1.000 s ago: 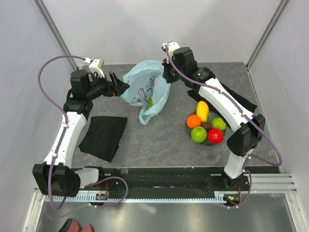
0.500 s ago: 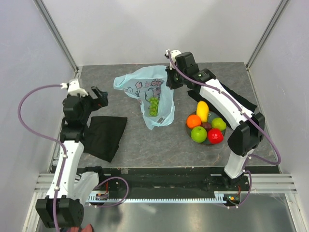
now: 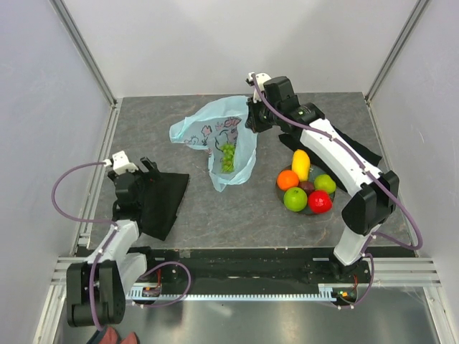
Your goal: Place the fruits into the plastic bag
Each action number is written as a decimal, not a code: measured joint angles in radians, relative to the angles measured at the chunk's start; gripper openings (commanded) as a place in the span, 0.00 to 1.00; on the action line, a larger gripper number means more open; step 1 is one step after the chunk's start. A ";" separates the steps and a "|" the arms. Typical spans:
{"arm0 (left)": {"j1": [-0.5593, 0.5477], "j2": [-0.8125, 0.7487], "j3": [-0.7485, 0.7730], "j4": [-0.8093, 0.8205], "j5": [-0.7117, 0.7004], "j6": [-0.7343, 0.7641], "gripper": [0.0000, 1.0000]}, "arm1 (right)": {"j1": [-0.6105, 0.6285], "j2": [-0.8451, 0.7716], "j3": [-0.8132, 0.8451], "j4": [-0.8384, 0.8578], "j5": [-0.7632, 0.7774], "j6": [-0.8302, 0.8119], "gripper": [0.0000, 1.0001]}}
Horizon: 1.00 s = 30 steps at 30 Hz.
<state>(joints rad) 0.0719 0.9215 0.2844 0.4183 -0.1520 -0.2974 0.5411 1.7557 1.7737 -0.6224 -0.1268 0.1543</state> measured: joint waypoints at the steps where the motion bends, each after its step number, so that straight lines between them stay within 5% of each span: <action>1: 0.000 0.030 -0.025 0.061 0.003 0.012 0.99 | 0.000 -0.003 0.000 0.000 0.000 0.000 0.00; 13: -0.005 0.494 -0.177 0.713 0.205 0.143 0.99 | -0.001 -0.023 0.000 0.001 -0.004 -0.001 0.00; 20: -0.105 0.512 -0.080 0.684 0.201 0.221 0.99 | -0.001 -0.023 0.000 0.001 -0.004 -0.001 0.00; 30: -0.109 0.512 -0.068 0.671 0.215 0.264 0.99 | -0.002 -0.023 0.000 0.002 -0.008 -0.002 0.00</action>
<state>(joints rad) -0.0368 1.4338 0.2169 1.0897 0.0628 -0.0338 0.5392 1.7325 1.7737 -0.6209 -0.1345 0.1520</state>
